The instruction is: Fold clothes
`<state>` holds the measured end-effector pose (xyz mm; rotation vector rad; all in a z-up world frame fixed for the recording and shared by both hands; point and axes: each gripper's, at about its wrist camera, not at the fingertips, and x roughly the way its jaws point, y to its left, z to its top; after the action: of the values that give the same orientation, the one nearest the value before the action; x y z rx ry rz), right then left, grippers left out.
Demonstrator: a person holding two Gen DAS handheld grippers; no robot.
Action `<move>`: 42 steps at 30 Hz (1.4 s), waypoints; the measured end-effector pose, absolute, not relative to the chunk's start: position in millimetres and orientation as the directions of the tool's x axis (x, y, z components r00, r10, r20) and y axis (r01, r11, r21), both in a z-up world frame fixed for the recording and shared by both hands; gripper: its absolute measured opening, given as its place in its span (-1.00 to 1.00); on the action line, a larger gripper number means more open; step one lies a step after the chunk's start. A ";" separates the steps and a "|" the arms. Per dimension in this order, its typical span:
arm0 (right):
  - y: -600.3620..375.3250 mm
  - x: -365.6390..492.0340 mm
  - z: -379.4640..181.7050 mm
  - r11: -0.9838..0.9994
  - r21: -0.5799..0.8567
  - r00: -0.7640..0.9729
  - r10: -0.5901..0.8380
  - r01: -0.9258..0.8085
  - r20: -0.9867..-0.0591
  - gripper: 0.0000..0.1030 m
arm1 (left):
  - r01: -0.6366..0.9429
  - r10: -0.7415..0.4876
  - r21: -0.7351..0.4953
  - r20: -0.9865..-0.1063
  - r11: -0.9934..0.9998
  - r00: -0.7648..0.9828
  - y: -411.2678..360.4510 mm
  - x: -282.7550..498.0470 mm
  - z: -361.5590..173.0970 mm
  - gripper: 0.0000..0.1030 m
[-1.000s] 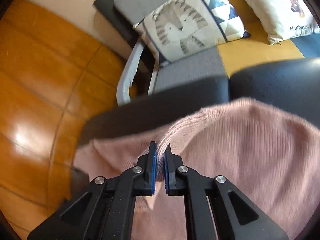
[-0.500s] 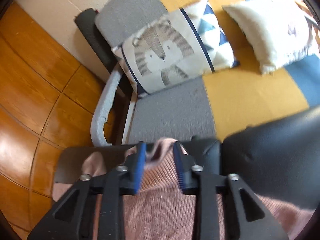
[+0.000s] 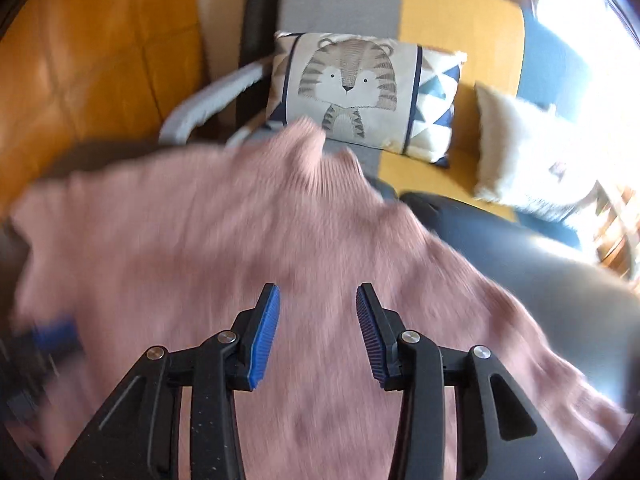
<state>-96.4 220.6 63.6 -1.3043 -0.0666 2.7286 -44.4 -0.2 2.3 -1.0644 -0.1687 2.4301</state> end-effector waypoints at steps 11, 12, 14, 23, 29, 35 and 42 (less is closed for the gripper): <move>206.2 -0.5 33.2 -0.967 -0.144 -0.579 0.241 -0.209 -0.779 -0.12 | -0.386 0.467 -0.282 -0.681 -0.878 -0.564 3.5 -46.9 7.9 -0.45; 206.4 2.3 29.7 -0.965 -0.168 -0.583 0.257 -0.202 -0.770 -0.08 | -0.385 0.462 -0.277 -0.684 -0.880 -0.564 3.7 -46.3 8.4 -0.45; 207.7 2.4 28.5 -0.963 -0.201 -0.581 0.269 -0.180 -0.768 0.07 | -0.385 0.445 -0.254 -0.694 -0.887 -0.566 6.9 -45.1 9.9 -0.44; 232.3 0.0 32.9 -0.986 -0.150 -0.595 0.167 -0.077 -0.786 0.30 | -0.356 0.354 -0.160 -0.728 -0.920 -0.587 22.6 -27.1 15.4 -0.35; 249.8 10.4 53.2 -0.993 -0.028 -0.626 0.096 -0.117 -0.774 0.30 | -0.371 0.380 -0.184 -0.727 -0.910 -0.573 20.3 -26.4 16.0 -0.24; 328.9 40.4 82.0 -0.860 -0.041 -0.589 0.383 -0.509 -0.712 0.30 | -0.383 0.396 -0.195 -0.724 -0.903 -0.565 20.6 -26.6 16.5 -0.16; 411.4 31.5 44.6 -0.790 -0.093 -0.432 0.425 -0.607 -0.796 0.30 | -0.392 0.383 -0.170 -0.730 -0.904 -0.566 25.6 -25.3 17.3 -0.08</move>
<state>31.5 411.4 44.6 -1.1522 0.2756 2.2209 -25.3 25.6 17.3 -1.1368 0.0159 2.4489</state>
